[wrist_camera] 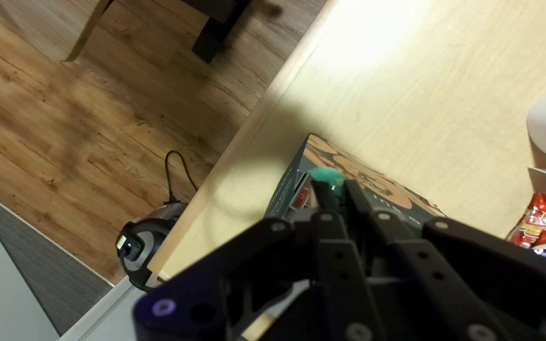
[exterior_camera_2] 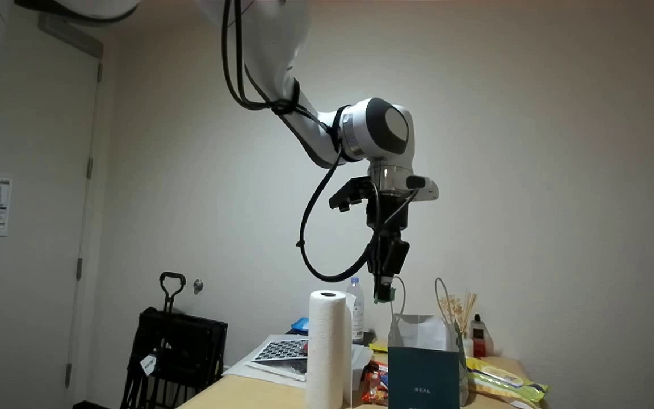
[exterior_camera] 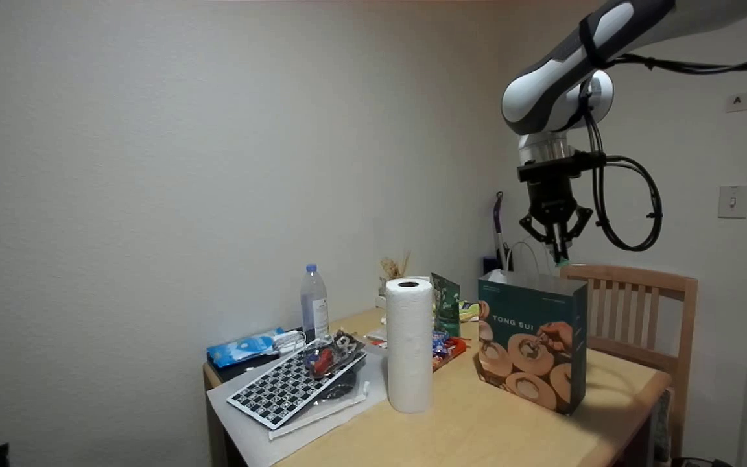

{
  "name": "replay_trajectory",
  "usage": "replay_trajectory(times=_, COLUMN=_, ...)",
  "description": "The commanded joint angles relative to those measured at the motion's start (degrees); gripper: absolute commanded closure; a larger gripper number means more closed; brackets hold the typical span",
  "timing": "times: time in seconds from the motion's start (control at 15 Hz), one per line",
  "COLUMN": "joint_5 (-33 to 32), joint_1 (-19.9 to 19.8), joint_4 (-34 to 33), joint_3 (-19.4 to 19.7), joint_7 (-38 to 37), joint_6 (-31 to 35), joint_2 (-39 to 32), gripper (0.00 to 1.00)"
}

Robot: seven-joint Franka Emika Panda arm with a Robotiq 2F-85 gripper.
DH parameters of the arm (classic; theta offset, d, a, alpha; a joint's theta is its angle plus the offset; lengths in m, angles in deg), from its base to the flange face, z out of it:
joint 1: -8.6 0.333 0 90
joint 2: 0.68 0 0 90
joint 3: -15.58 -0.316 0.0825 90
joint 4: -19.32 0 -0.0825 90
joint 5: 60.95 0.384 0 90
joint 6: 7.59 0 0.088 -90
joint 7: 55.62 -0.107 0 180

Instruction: Put the green sachet inside the paper bag

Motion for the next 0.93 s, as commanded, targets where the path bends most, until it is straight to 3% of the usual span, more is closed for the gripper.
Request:
replay_trajectory(times=0.0, joint_5=2.3, joint_1=-0.8, joint_4=-4.5, joint_3=0.5, joint_7=-2.1, joint_6=-2.1, joint_2=-4.4, gripper=0.94)
replay_trajectory(times=0.6, joint_5=4.6, joint_1=-1.4, joint_4=-9.7, joint_3=2.6, joint_7=-5.6, joint_6=-3.9, joint_2=-9.6, gripper=0.93)
replay_trajectory(times=0.67, joint_5=4.7, joint_1=-1.4, joint_4=-10.0, joint_3=2.6, joint_7=-5.6, joint_6=-4.4, joint_2=-9.8, gripper=0.66)
replay_trajectory(times=0.8, joint_5=4.7, joint_1=-1.4, joint_4=-10.3, joint_3=2.6, joint_7=-5.1, joint_6=-4.6, joint_2=-10.0, gripper=0.61)
replay_trajectory(times=0.87, joint_5=4.6, joint_1=-1.3, joint_4=-10.3, joint_3=2.5, joint_7=-5.1, joint_6=-4.5, joint_2=-10.0, gripper=0.53)
